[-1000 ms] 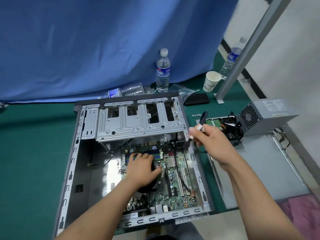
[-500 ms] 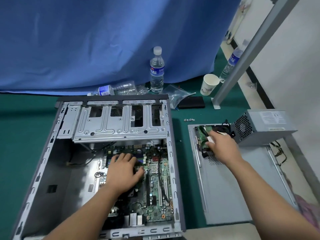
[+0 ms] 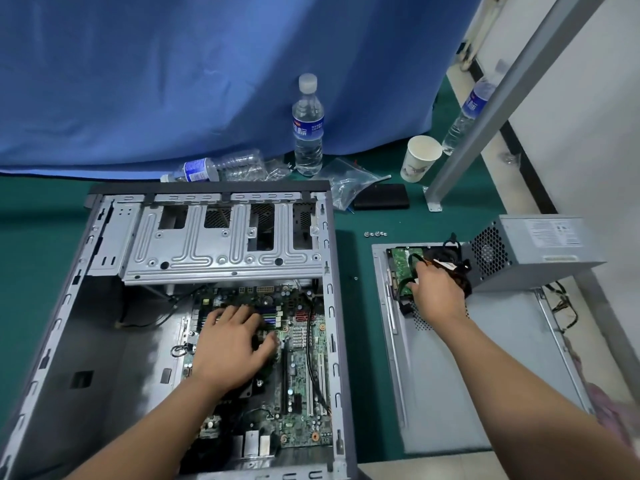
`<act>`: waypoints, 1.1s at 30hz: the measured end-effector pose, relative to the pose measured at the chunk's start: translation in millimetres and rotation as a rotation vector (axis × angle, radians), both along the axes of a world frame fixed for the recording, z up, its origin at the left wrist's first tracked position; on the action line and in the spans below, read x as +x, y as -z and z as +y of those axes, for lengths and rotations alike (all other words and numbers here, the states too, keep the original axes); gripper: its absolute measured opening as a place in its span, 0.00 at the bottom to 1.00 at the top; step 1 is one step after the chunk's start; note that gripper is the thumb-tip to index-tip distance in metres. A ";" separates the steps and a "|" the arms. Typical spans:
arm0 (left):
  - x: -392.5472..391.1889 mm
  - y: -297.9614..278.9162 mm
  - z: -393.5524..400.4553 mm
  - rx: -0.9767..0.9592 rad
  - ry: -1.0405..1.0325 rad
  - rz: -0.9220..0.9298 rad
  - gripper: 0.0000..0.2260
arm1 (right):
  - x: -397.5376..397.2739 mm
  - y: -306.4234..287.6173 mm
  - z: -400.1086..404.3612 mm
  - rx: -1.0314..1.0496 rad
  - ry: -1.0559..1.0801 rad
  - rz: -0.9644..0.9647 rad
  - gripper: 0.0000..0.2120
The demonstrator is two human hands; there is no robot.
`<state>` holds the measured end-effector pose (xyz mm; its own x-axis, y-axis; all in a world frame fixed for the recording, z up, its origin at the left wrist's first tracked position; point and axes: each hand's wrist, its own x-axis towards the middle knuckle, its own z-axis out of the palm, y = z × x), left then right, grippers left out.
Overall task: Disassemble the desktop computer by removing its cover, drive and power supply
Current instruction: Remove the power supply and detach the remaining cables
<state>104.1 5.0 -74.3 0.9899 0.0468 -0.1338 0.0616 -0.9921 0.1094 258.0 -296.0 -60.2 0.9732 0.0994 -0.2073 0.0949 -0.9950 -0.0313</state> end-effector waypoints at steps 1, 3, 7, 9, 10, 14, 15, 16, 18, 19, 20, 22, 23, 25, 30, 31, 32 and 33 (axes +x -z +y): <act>0.2 -0.1 -0.2 0.005 0.000 -0.005 0.25 | -0.6 0.1 -0.1 0.021 0.006 -0.014 0.10; -0.1 0.0 -0.3 0.008 0.000 -0.010 0.24 | -2.0 -0.4 0.3 0.039 -0.006 -0.034 0.10; 0.0 -0.5 0.0 0.004 -0.005 -0.001 0.23 | -2.9 -3.2 3.4 0.114 0.009 -0.049 0.06; 0.0 -0.9 0.6 0.006 -0.006 0.011 0.24 | -1.5 -4.4 5.8 0.132 0.014 -0.046 0.05; -0.1 -0.9 0.3 0.008 -0.006 0.017 0.24 | -0.2 -4.7 7.2 0.137 0.012 -0.039 0.05; -0.1 -0.9 0.4 0.012 -0.005 0.049 0.26 | 1.6 -2.9 16.3 0.133 0.032 0.024 0.09; 0.1 -0.9 0.5 0.012 -0.007 0.049 0.26 | 0.6 -1.7 17.8 0.150 0.045 0.036 0.12; 0.2 -0.9 0.6 0.012 -0.009 0.049 0.26 | -0.5 -0.4 18.1 0.170 0.056 0.047 0.14; 0.2 -1.1 0.4 0.003 -0.011 0.044 0.26 | -2.6 1.4 16.3 0.213 0.061 0.080 0.19; 0.3 -1.0 0.6 -0.003 -0.012 0.044 0.27 | -3.3 1.3 14.7 0.242 0.065 0.095 0.20; 0.3 -0.9 0.5 -0.006 -0.012 0.046 0.27 | -3.7 0.8 12.5 0.277 0.077 0.099 0.20; 0.6 -0.8 0.7 -0.007 -0.013 0.048 0.27 | -4.0 -2.0 9.3 0.348 0.104 0.086 0.20; 0.6 -0.9 0.7 -0.009 -0.015 0.046 0.27 | -4.4 -4.0 8.4 0.379 0.108 0.075 0.20; 0.9 -1.0 0.8 -0.009 -0.018 0.055 0.28 | -6.3 -8.1 8.3 0.438 0.097 0.012 0.19; 1.2 1.1 1.8 -0.022 -0.020 0.065 0.30 | -30.7 -13.8 16.6 0.614 0.155 -0.076 0.06; 0.9 1.4 2.1 -0.027 -0.020 0.062 0.30 | -38.6 -11.1 18.6 0.614 0.164 -0.039 0.05; 1.0 1.6 1.9 -0.030 -0.020 0.060 0.30 | -46.0 -7.1 20.3 0.590 0.174 0.003 0.04; 1.1 1.5 1.9 -0.030 -0.017 0.055 0.30 | -52.6 -2.3 21.8 0.547 0.190 0.046 0.04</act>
